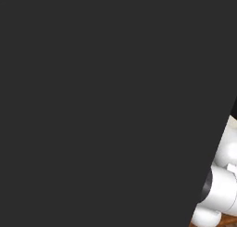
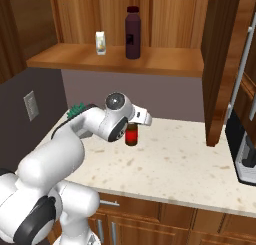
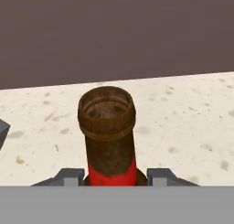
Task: Sort all alcoholic drinks to one cabinet, and non-alcoholic drinks to the other.
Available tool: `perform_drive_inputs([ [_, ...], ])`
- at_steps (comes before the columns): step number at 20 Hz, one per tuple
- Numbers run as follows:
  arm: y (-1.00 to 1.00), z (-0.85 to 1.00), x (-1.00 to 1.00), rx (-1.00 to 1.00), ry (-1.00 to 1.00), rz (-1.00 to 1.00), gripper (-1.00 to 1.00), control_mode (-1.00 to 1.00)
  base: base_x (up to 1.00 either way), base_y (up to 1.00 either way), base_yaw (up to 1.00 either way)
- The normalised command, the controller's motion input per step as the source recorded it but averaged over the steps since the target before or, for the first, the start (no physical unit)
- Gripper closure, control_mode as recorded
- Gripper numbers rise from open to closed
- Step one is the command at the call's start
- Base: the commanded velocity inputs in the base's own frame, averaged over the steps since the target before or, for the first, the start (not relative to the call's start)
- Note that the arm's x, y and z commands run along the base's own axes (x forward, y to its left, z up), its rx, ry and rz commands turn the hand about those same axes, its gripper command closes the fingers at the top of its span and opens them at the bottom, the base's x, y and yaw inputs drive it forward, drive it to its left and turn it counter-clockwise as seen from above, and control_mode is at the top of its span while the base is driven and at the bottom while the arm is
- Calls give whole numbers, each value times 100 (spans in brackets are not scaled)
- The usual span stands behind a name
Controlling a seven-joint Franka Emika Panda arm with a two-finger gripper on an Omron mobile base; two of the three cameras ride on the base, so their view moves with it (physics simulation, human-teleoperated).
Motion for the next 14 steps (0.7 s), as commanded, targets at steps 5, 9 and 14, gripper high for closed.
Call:
perform_drive_inputs([
  [5, 3, 9, -9, -1, 2, 0, 100, -100, 0, 0, 0],
  [9, 4, 2, -6, -2, 0, 0, 100, -100, 0, 0, 0],
  [14, 2, 0, -2, -2, -6, 0, 100, -100, 0, 0, 0],
])
